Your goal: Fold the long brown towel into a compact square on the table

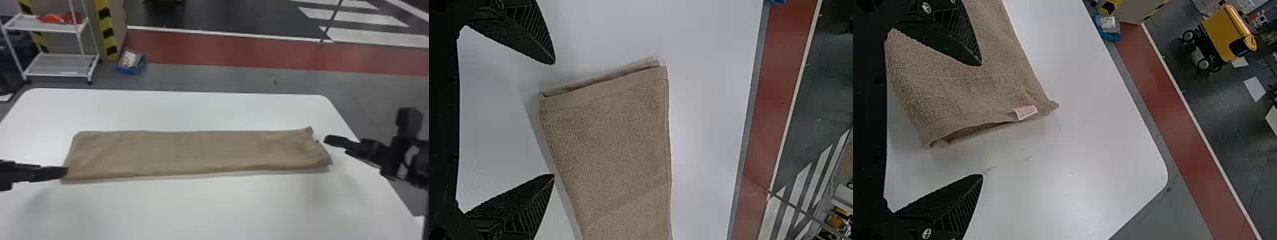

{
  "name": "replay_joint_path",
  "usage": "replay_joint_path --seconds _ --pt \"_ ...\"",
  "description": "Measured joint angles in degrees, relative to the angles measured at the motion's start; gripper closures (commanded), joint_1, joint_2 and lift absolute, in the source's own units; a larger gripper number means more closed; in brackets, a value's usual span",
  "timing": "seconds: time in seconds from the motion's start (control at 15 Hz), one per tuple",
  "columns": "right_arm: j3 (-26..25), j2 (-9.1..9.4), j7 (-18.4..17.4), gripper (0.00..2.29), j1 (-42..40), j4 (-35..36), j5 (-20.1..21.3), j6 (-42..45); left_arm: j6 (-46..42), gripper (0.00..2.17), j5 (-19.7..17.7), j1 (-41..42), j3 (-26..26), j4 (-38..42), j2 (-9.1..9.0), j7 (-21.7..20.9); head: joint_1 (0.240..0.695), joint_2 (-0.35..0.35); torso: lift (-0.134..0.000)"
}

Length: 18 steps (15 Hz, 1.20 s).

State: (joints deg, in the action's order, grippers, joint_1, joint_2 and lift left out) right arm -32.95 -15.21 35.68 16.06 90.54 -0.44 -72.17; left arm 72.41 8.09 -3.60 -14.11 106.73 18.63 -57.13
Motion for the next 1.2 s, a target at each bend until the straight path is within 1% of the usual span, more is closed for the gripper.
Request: replay_joint_path --seconds 0.27,0.47,0.73,1.0,1.2 --pt "-0.60 0.00 0.13 0.09 -0.72 0.07 -0.27 -0.06 0.55 0.08 -0.04 0.60 -0.23 1.02 -0.01 0.00 0.695 -0.166 -0.123" --pt "-1.31 0.00 0.18 0.09 -0.84 0.06 -1.59 -0.80 1.49 0.08 -0.04 0.78 -0.52 1.39 -0.05 0.00 0.695 -0.163 -0.123" --pt "-1.41 -0.12 0.25 0.09 -0.85 0.07 -1.80 -0.88 2.10 0.08 0.01 1.01 -0.65 1.74 -0.11 0.06 0.695 -0.163 -0.123" --pt "-1.41 -0.53 0.25 0.09 -0.79 0.07 -1.79 -0.74 2.35 0.08 0.08 1.14 -0.66 1.98 -0.27 0.22 0.695 -0.168 -0.123" --pt "-1.29 -1.03 0.26 0.09 -0.77 0.07 -1.79 -0.48 2.37 0.09 -0.06 1.06 -0.75 1.92 -0.57 1.34 0.695 -0.171 -0.123"
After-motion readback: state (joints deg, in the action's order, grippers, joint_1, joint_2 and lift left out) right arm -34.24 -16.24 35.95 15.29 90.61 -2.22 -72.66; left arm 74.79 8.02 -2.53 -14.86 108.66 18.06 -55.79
